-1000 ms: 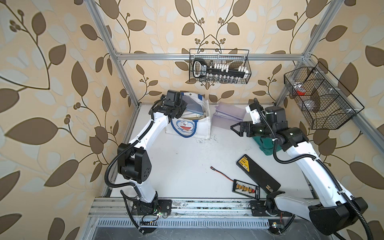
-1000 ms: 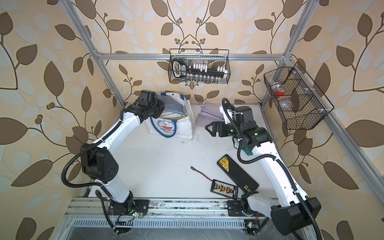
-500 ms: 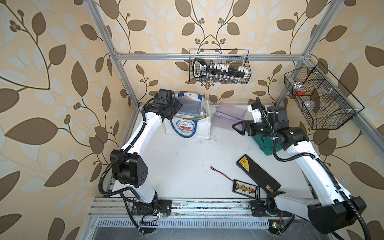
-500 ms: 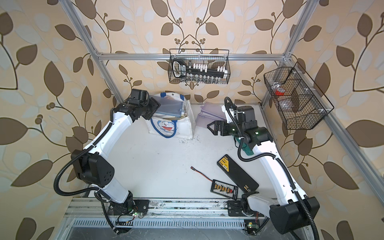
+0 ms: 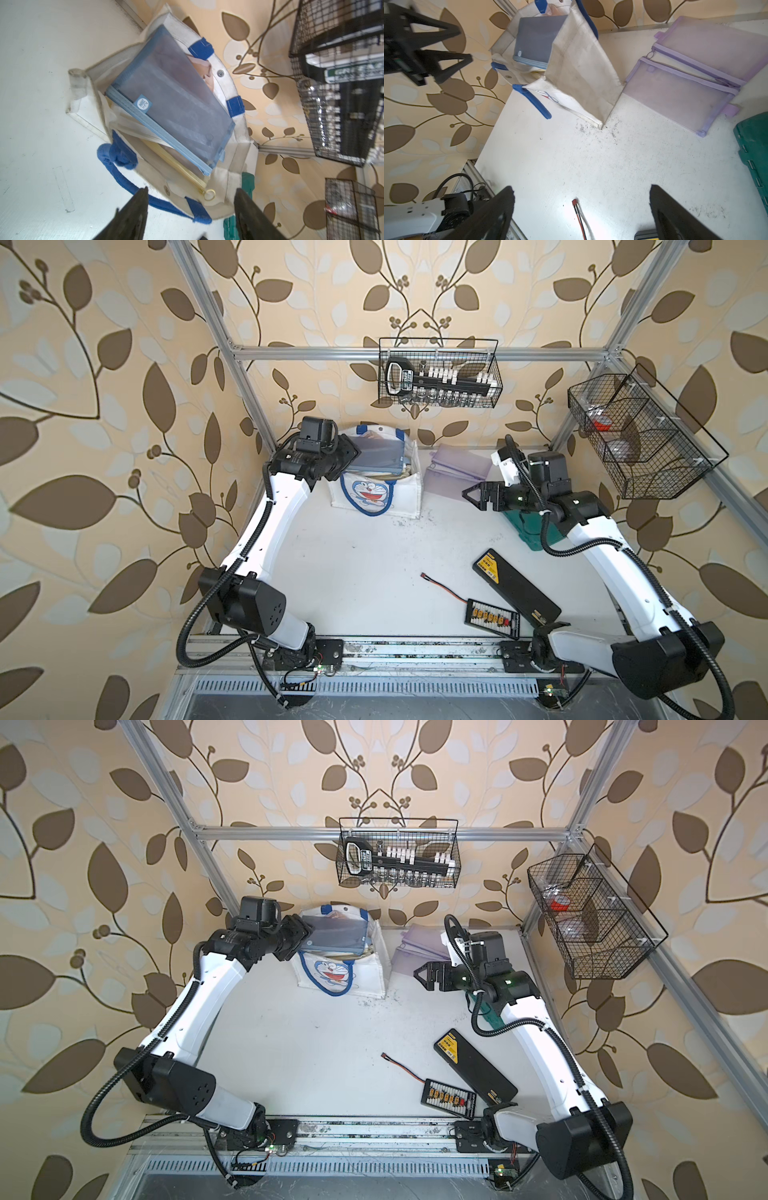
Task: Put the pencil pouch into the canvas bag
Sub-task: Place the pencil pouch in the canvas bag, then move the pencil pouches to the center of the board.
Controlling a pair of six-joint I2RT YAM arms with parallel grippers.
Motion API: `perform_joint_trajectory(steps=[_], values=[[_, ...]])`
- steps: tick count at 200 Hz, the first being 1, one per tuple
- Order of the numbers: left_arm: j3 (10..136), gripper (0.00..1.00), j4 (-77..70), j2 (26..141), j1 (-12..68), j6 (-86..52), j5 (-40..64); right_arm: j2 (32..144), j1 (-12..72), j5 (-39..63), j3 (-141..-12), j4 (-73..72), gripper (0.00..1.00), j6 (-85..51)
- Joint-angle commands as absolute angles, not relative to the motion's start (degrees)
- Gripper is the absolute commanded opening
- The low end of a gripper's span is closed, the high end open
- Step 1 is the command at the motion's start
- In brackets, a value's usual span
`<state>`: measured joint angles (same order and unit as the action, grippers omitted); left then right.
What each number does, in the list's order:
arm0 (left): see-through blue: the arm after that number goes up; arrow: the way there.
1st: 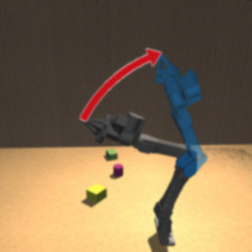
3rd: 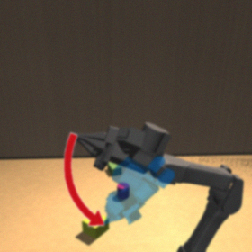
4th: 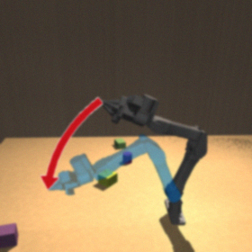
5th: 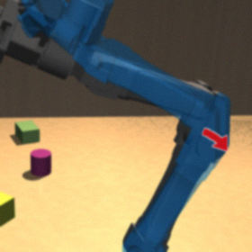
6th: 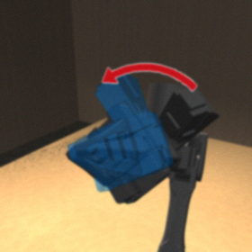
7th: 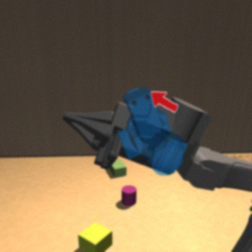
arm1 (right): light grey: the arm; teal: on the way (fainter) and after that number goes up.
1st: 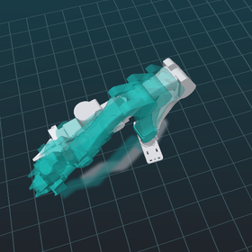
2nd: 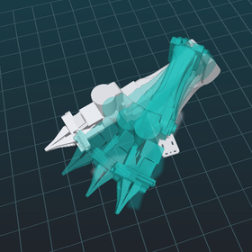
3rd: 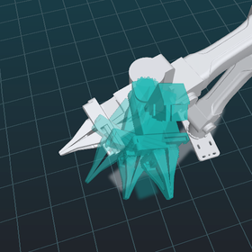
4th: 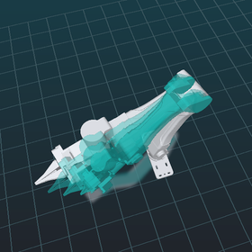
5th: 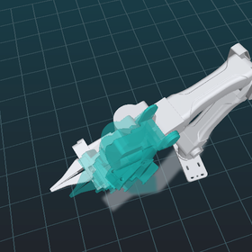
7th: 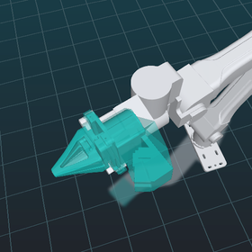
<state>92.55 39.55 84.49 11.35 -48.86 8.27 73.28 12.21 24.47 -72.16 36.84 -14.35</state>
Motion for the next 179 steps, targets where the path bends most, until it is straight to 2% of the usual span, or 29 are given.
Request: perform_joint_trajectory(steps=[1,42,96,179], values=[[88.6,0.69,38.1,78.2,12.8,-43.2,13.9,79.1,10.7,21.4,-73.3,36.1,1.0,-12.0],[75.3,0.71,35.3,66.6,17.3,-40.8,19.9,92.3,7.7,19.7,-75.9,27.5,0.99,-14.7],[61.5,0.72,35.4,53.8,19.5,-45.6,23.0,110.9,6.3,17.2,-89.5,20.1,0.99,-17.3],[56.1,0.73,41.6,46.0,19.8,-48.6,21.3,132.5,4.2,13.7,-107.6,14.2,0.98,-24.1]])
